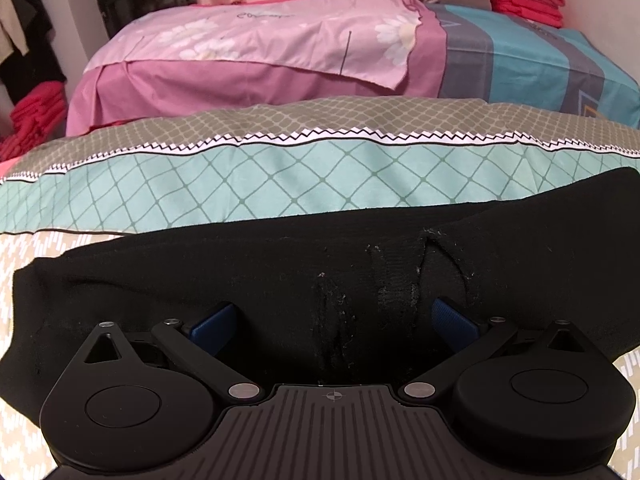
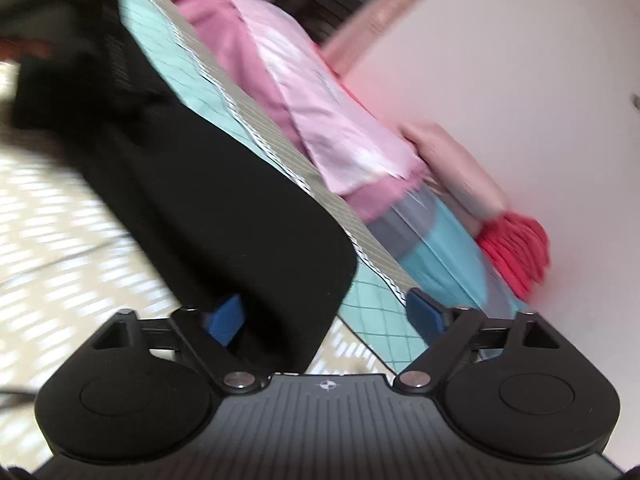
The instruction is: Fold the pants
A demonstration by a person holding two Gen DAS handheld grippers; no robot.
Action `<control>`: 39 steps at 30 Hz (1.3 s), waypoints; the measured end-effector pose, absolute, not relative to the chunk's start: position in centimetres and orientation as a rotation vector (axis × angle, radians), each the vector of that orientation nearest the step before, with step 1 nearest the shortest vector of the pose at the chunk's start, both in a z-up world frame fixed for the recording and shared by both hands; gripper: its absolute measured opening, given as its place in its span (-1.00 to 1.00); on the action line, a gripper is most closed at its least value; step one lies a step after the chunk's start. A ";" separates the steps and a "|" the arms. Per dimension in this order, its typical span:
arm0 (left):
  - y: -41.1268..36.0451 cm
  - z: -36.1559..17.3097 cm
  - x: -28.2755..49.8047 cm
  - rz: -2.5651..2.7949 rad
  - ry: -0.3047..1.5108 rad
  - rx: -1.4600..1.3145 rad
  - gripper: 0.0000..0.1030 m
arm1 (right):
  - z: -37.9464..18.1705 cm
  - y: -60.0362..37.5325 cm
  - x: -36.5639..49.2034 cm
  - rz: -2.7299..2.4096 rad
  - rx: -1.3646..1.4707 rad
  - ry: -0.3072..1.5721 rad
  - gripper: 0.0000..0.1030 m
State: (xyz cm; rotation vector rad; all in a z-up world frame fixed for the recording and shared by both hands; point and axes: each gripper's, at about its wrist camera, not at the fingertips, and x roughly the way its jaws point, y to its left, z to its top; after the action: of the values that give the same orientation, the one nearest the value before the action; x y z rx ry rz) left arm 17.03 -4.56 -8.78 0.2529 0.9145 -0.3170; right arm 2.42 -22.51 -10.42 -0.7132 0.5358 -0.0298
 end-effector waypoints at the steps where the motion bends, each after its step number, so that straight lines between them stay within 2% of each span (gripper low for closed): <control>1: -4.6 -8.8 17.1 -0.318 0.918 0.254 1.00 | -9.9 -22.5 1.5 -0.005 -0.702 0.527 0.80; 3: -4.5 -8.7 17.2 -0.321 0.925 0.251 1.00 | -8.5 -22.7 -0.3 0.039 -0.644 0.513 0.80; 7: -4.4 -8.7 17.5 -0.324 0.943 0.242 1.00 | -5.4 -23.6 -1.8 0.093 -0.319 0.475 0.72; 9: -4.4 -8.4 17.8 -0.322 0.967 0.231 1.00 | -4.4 -24.0 -0.2 0.074 -0.170 0.491 0.35; 11: -4.0 -7.8 18.2 -0.335 0.995 0.193 1.00 | -4.3 -24.6 2.0 0.052 -0.045 0.515 0.24; 13: -3.0 -6.7 18.1 -0.373 0.994 0.126 1.00 | -5.3 -25.6 4.2 0.024 0.076 0.596 0.24; 15: -1.7 -5.3 17.5 -0.429 0.958 0.052 1.00 | -7.3 -26.0 6.4 -0.014 0.127 0.786 0.22; 16: -1.0 -4.6 17.1 -0.450 0.939 0.027 1.00 | -7.5 -25.7 6.5 -0.024 0.108 0.796 0.21; 19: 0.8 -3.0 16.5 -0.434 0.900 0.015 1.00 | -5.7 -24.5 5.8 -0.046 0.080 0.740 0.22; 21: 2.1 -2.6 16.3 -0.364 0.896 0.020 1.00 | -5.1 -24.2 5.7 -0.043 0.104 0.688 0.45; 23: 3.6 -2.7 16.4 -0.281 0.918 0.032 1.00 | -5.8 -24.0 6.9 -0.052 0.109 0.721 0.64; 25: 5.1 -3.4 16.4 -0.174 0.945 0.070 1.00 | -7.4 -24.0 8.2 -0.104 0.066 0.870 0.59; 28: 8.0 -4.3 16.2 -0.101 0.990 0.075 1.00 | -6.1 -22.9 7.5 -0.116 0.059 0.802 0.58; 31: 10.3 -4.9 16.3 -0.017 1.031 0.098 1.00 | -5.5 -22.0 7.3 -0.092 0.055 0.771 0.76; 34: 12.6 -4.9 15.9 0.042 1.045 0.113 1.00 | -7.3 -21.4 9.3 -0.171 0.005 0.968 0.76; 39: 15.5 -4.3 15.5 0.094 1.028 0.136 1.00 | -4.7 -18.5 9.7 -0.202 -0.016 0.864 0.75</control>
State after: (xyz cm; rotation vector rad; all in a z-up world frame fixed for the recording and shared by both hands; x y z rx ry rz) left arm 15.48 15.55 -4.27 0.1364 1.0279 0.0937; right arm 9.68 -18.48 -4.68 -0.0164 0.8639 -0.2019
